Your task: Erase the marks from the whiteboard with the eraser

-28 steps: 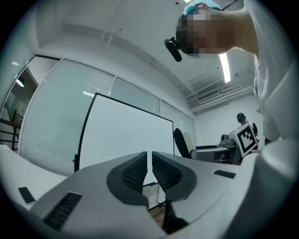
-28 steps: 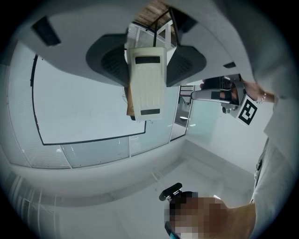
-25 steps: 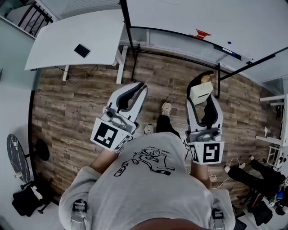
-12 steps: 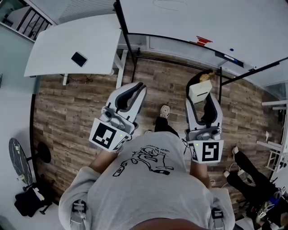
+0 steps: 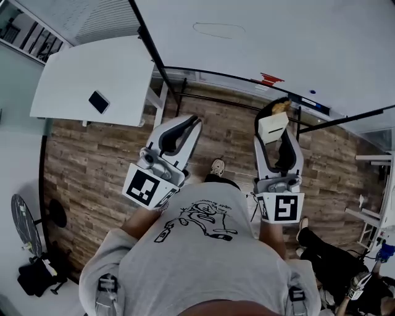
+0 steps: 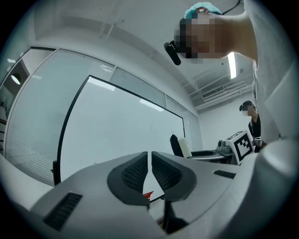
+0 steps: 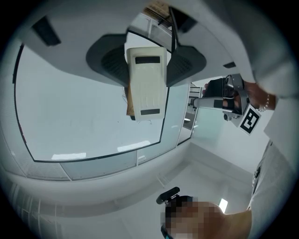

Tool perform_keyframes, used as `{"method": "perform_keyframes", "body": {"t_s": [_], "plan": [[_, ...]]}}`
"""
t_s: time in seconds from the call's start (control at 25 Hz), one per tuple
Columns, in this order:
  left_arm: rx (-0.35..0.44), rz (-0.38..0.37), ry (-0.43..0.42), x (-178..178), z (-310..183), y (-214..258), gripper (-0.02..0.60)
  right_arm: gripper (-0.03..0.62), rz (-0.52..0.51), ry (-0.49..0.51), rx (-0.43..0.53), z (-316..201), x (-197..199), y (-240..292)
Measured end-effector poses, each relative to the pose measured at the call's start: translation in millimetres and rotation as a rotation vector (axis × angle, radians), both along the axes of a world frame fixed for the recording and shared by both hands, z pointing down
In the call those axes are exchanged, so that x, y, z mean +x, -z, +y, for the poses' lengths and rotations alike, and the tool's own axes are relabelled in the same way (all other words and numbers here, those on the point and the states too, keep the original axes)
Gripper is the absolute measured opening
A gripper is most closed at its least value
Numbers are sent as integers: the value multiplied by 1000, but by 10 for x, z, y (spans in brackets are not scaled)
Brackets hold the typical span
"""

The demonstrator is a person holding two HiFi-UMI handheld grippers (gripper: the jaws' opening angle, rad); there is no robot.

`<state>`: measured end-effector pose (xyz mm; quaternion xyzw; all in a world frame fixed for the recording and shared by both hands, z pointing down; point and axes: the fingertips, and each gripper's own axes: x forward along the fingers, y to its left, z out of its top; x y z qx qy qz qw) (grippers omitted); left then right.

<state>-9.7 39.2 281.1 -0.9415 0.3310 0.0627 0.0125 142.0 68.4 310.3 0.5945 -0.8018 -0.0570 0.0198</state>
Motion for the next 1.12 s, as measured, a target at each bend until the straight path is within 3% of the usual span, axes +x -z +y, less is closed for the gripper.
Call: {"method": "perform_keyframes", "body": {"t_s": [0.56,1.12], "plan": [[-16,-1,51,548,-775,-86,31,258,32,39,9,-848,550,-22],[4,-2,38,319,-1160,13,28,258,76,-4,40,-1194,313,91]]}}
